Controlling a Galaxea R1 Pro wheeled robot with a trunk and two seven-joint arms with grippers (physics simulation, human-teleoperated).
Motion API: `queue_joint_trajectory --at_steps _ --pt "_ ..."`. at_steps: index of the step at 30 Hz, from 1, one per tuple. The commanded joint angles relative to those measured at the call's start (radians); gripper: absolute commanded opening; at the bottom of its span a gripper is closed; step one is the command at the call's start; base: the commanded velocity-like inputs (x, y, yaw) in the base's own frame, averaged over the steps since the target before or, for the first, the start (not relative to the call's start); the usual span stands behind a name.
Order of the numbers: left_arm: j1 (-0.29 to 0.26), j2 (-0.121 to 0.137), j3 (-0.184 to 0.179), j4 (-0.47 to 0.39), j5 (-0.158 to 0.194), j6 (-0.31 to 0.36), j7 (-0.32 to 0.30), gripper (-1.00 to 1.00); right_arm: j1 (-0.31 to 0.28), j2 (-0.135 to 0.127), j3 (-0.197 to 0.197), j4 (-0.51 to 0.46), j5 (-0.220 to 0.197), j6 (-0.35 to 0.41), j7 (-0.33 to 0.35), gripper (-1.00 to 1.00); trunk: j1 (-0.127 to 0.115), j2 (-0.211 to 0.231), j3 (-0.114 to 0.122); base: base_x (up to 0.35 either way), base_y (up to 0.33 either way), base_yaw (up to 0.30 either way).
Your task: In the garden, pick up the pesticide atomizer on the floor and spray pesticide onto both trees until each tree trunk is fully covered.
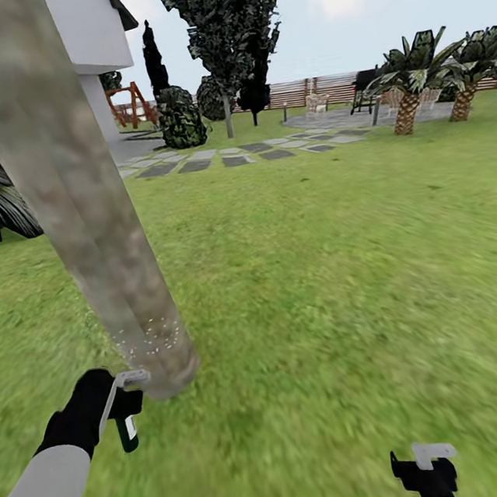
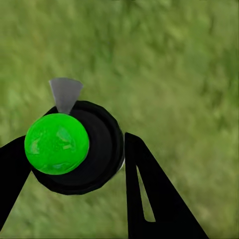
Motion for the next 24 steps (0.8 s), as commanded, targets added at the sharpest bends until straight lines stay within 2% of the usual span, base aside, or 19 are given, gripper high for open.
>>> queue_joint_trajectory --at_steps 1,9,17,24 --pt "0.002 -0.001 0.003 0.003 -0.010 -0.010 -0.009 -1.00 0.000 -0.001 0.003 0.001 -0.001 -0.002 -0.003 1.00 0.000 0.000 -0.001 0.225 -0.156 0.048" --pt "0.003 -0.004 0.003 -0.001 -0.007 -0.016 -0.009 -1.00 0.000 -0.001 0.002 0.001 -0.001 -0.002 -0.004 1.00 0.000 0.000 -0.001 0.171 -0.204 0.007" --pt "0.003 -0.006 0.003 -0.005 -0.006 -0.015 -0.010 -1.00 0.000 -0.001 0.003 0.001 -0.001 -0.002 -0.003 1.00 0.000 0.000 -0.001 -0.089 -0.266 0.005" --pt "0.003 -0.006 0.003 -0.005 -0.006 -0.016 -0.011 -1.00 0.000 -0.001 0.003 0.001 -0.001 -0.002 -0.003 1.00 0.000 0.000 -0.003 -0.042 -0.268 0.207"
